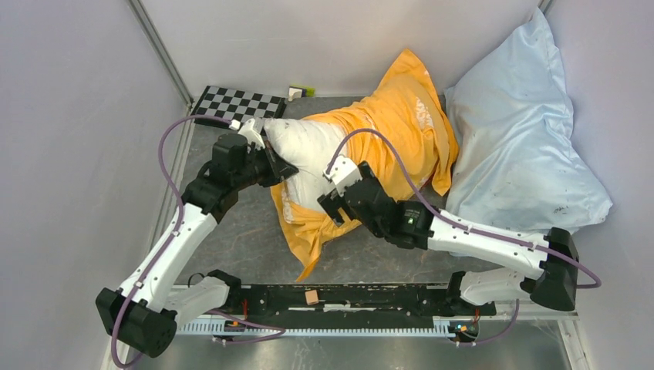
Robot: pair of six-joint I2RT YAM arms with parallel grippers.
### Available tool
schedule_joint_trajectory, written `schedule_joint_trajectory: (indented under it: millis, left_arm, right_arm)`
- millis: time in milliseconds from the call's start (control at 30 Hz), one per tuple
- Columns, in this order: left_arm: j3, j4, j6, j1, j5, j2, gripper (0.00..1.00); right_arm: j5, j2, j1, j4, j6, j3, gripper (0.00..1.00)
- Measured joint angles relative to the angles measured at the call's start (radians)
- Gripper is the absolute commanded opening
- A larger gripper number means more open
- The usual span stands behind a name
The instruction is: Remove the pillowcase from the pillow
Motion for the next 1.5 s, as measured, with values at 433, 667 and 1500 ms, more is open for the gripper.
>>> schedule_joint_trajectory:
  millis: [433,667,1500]
  left_arm:
    - [0.105,-0.093,-0.001,0.000,-0.063,0.044,0.02]
    - [0.167,-0.179,-0.001,-0.002,-0.061,0.077,0.02]
    - [0.153,-0.143,-0.116,-0.006,-0.126,0.103,0.02]
  right_arm:
    - [0.092,-0.039,0.119,0.000,0.098,-0.225,0.98]
    - [0.157,-0.016,0.098,0.056,0.141,-0.327,0.98]
    - [0.249,0.319,0.343,-0.003,0.098,-0.124,0.90]
